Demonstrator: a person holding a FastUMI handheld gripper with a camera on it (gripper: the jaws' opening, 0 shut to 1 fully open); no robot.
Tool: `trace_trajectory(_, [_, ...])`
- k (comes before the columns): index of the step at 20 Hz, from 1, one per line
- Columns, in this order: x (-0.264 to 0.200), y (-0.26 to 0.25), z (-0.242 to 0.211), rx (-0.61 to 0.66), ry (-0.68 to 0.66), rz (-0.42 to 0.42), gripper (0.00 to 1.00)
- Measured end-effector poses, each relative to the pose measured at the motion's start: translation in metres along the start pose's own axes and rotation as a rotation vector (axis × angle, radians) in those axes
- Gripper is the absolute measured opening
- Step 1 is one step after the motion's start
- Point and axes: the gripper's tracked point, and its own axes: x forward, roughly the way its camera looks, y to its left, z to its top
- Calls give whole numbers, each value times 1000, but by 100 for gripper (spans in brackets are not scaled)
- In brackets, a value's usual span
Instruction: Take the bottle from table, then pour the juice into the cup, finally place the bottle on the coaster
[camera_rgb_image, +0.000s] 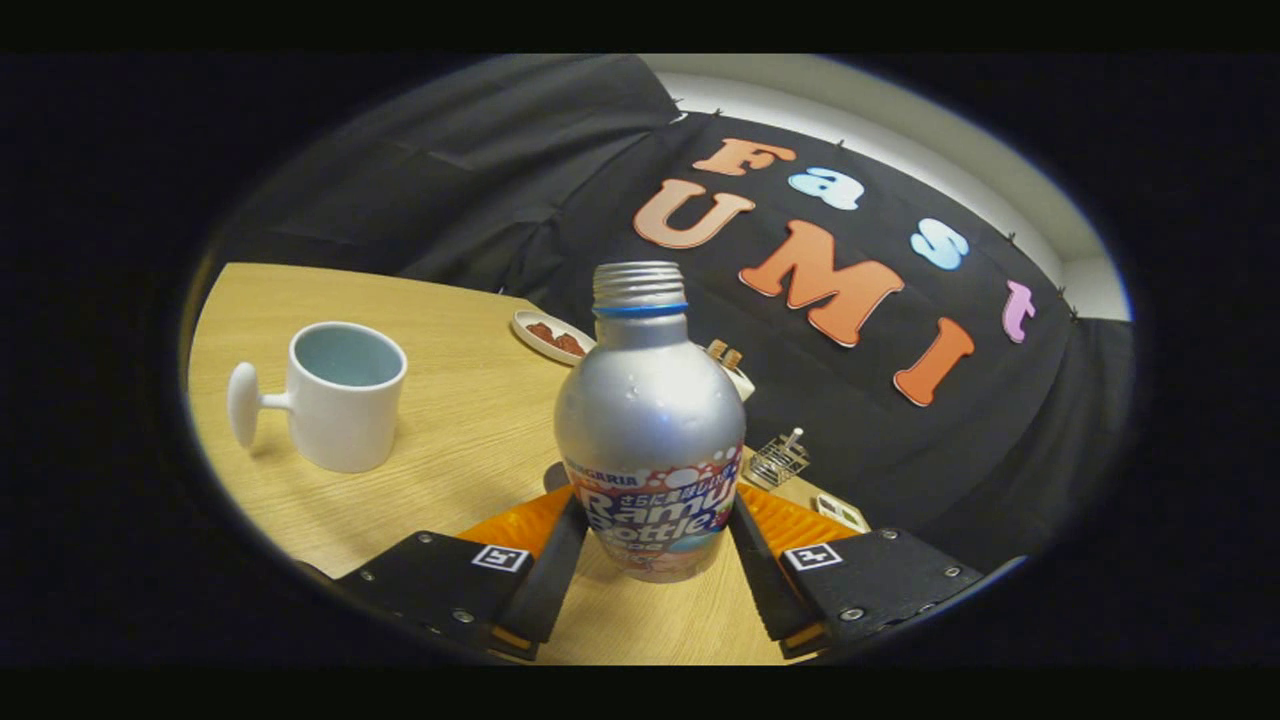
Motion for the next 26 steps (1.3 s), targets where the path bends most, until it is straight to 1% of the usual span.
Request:
trace_trajectory(7, [6, -1, 12, -192, -31, -51, 77])
trace_trajectory(13, [5, -4, 25, -391, -84, -102, 77])
trace_trajectory(18, [6, -5, 33, -483, -111, -112, 77])
trace_trajectory(26, [3, -6, 47, -675, -162, -161, 77])
